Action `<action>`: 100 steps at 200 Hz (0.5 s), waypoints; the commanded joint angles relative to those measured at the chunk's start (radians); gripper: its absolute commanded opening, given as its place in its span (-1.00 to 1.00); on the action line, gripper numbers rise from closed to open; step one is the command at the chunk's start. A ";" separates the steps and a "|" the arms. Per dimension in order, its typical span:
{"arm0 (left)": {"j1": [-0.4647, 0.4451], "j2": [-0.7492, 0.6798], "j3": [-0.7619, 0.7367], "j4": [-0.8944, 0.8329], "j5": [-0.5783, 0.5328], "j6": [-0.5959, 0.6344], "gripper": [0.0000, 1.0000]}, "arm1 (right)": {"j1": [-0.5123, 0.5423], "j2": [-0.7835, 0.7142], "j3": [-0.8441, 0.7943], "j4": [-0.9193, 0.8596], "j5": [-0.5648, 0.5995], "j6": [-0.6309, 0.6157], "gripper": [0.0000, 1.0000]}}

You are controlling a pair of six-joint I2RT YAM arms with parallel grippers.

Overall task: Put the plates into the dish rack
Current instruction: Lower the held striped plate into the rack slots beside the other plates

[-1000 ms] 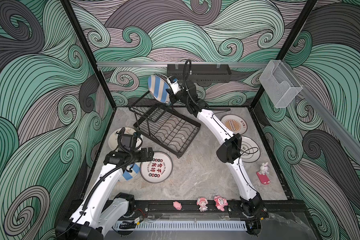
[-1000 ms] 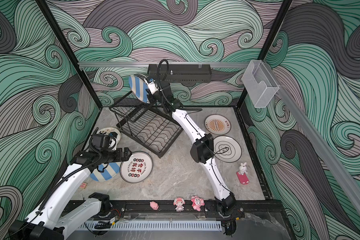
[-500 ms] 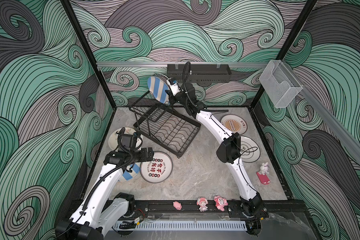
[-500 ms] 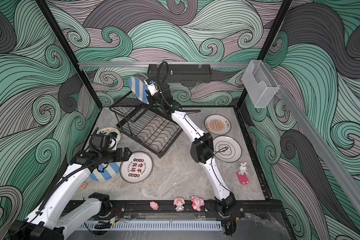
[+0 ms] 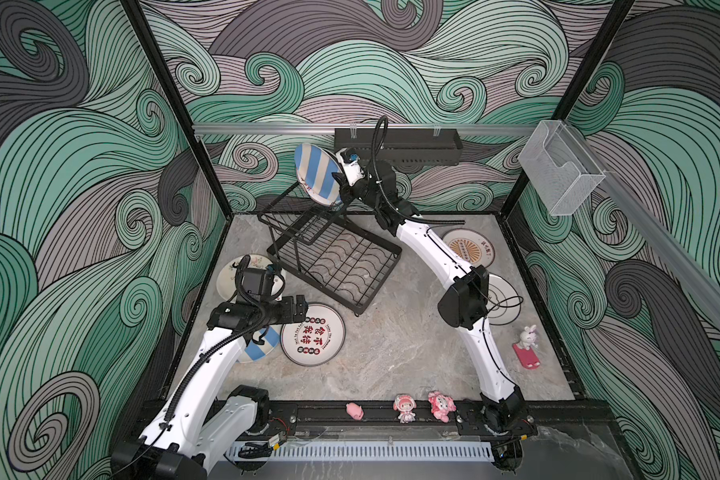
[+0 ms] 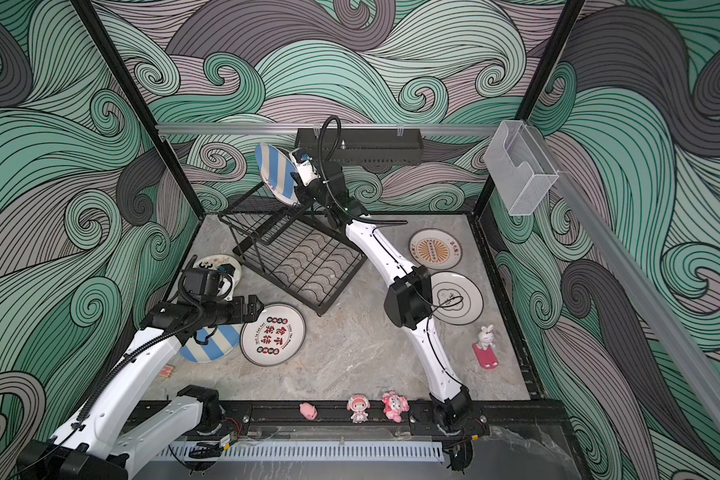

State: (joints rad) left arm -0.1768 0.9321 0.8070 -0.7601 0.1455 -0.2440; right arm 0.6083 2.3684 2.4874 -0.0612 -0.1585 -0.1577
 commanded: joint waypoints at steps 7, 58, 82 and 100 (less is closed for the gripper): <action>0.008 -0.012 -0.004 -0.025 -0.001 -0.002 0.97 | 0.002 -0.065 -0.020 0.083 -0.024 -0.007 -1.00; 0.008 -0.009 -0.004 -0.025 -0.001 -0.002 0.97 | 0.002 -0.030 -0.004 0.061 -0.059 -0.019 -1.00; 0.009 -0.005 -0.003 -0.025 -0.001 -0.002 0.97 | 0.002 -0.008 0.019 0.044 -0.083 -0.022 -1.00; 0.008 -0.003 -0.002 -0.025 -0.003 -0.002 0.97 | 0.002 0.003 0.026 0.044 -0.084 -0.021 -1.00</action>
State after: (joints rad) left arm -0.1768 0.9321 0.8070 -0.7601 0.1459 -0.2440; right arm 0.6083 2.3569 2.4680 -0.0574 -0.2142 -0.1753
